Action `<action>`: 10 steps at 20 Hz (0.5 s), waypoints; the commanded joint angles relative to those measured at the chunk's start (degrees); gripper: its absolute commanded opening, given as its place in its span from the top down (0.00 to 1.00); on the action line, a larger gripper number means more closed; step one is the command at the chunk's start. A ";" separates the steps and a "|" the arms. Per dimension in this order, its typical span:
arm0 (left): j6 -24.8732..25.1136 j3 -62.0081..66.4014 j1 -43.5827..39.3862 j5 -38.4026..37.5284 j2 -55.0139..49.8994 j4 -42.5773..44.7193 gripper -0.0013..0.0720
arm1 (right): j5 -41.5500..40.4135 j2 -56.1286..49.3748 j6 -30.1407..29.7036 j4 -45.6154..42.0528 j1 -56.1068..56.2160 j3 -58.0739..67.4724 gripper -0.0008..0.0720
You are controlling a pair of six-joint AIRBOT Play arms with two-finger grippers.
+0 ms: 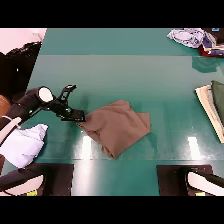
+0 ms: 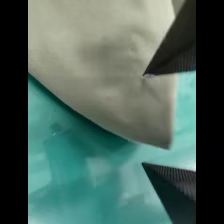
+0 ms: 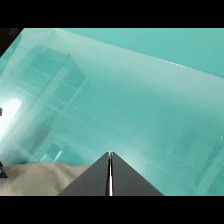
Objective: Fold the shirts.
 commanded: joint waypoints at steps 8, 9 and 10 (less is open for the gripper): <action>2.95 10.69 0.28 1.05 0.61 1.64 0.94 | 8.76 0.11 1.14 -10.12 0.04 -25.62 0.97; 2.95 11.85 0.28 1.05 1.46 1.75 0.94 | 7.41 0.09 1.16 -11.85 0.04 -31.63 0.91; 2.97 12.52 0.28 1.05 2.03 1.73 0.94 | 5.49 0.09 1.14 -12.02 0.04 -37.51 0.56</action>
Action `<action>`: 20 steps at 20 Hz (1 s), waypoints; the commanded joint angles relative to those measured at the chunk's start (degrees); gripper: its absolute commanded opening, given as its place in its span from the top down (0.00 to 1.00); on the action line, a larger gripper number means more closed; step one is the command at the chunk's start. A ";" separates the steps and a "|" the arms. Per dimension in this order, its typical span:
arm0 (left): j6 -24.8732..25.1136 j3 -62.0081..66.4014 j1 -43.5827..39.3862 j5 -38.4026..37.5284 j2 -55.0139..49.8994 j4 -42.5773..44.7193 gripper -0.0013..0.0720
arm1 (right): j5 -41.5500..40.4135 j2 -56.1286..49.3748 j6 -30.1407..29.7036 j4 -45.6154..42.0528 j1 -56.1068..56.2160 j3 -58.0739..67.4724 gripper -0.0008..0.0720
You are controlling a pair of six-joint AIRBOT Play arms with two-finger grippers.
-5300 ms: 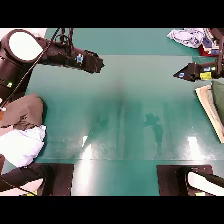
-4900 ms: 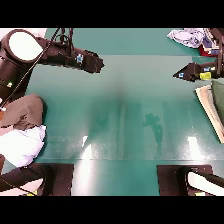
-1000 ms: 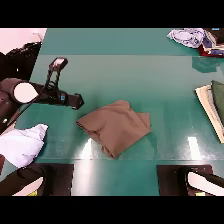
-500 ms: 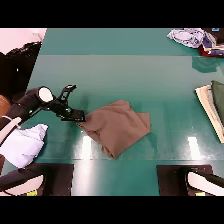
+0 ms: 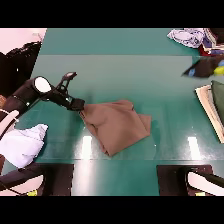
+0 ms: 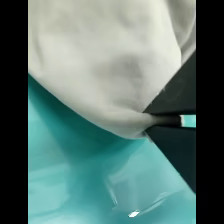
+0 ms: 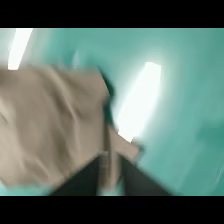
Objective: Fold the shirts.
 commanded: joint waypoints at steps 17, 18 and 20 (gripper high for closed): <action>0.13 3.45 0.02 -0.20 2.21 1.68 0.94 | -35.93 -9.73 -0.92 12.68 15.56 -42.47 0.75; 0.13 3.48 0.02 -0.15 2.27 1.73 0.94 | -37.64 -8.96 -0.94 12.55 15.91 -42.47 0.94; -0.17 4.74 0.04 0.44 3.43 3.06 0.94 | -40.00 -5.46 -0.98 12.57 15.10 -42.40 0.97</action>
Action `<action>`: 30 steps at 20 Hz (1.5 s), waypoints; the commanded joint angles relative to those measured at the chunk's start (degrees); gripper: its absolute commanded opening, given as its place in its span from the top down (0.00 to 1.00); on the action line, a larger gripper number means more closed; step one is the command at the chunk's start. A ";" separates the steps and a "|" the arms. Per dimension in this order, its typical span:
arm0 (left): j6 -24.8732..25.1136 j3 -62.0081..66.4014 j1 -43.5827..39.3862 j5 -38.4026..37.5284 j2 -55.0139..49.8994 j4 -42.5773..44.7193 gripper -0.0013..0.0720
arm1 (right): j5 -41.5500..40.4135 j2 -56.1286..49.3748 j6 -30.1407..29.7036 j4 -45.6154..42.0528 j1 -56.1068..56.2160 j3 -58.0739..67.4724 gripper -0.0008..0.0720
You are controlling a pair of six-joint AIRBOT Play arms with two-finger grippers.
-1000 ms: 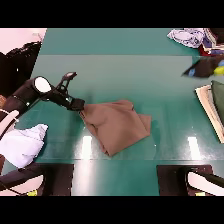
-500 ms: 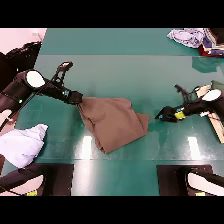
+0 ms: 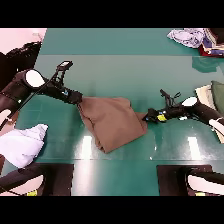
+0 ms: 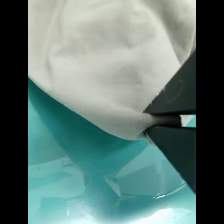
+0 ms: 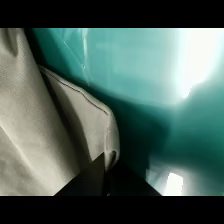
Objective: Fold the shirts.
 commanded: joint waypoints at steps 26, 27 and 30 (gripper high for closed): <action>-1.44 2.01 -0.02 -16.44 20.79 -1.38 0.94 | 21.00 17.05 8.00 -19.47 1.55 35.26 0.97; -0.85 -4.76 -0.02 -13.29 20.79 -2.40 0.94 | 20.15 15.76 8.02 -21.18 1.55 32.83 0.97; 0.98 -20.59 -0.02 -5.07 20.79 -4.13 0.94 | 18.73 12.31 8.02 -21.97 1.57 27.28 0.97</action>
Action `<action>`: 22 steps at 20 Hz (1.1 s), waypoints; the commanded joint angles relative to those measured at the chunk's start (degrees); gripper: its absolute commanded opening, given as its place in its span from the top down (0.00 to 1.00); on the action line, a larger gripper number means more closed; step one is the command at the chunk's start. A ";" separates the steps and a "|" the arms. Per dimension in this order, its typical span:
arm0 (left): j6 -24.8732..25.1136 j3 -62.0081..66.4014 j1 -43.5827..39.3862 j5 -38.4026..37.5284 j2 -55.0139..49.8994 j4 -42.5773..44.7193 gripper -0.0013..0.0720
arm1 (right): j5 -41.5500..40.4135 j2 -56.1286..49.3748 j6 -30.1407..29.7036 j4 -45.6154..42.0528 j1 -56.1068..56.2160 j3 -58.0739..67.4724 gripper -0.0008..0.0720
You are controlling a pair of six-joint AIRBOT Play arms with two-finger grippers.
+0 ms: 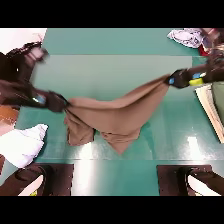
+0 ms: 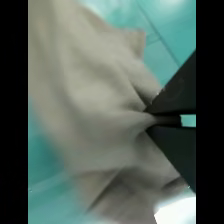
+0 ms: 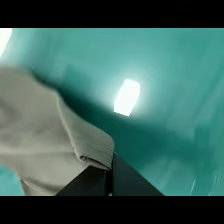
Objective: Fold the shirts.
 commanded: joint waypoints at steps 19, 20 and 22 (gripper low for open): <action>-4.11 -7.45 20.81 1.51 0.00 8.13 0.30 | -6.08 -0.79 0.15 -1.90 -0.28 -7.87 0.97; -4.11 -11.76 22.36 2.40 0.00 4.74 0.30 | -6.38 -0.02 0.15 -1.79 -0.79 -7.87 0.97; -2.73 -20.65 23.80 4.31 0.00 -0.81 0.30 | -5.60 1.03 0.17 -1.77 -2.43 -7.87 0.97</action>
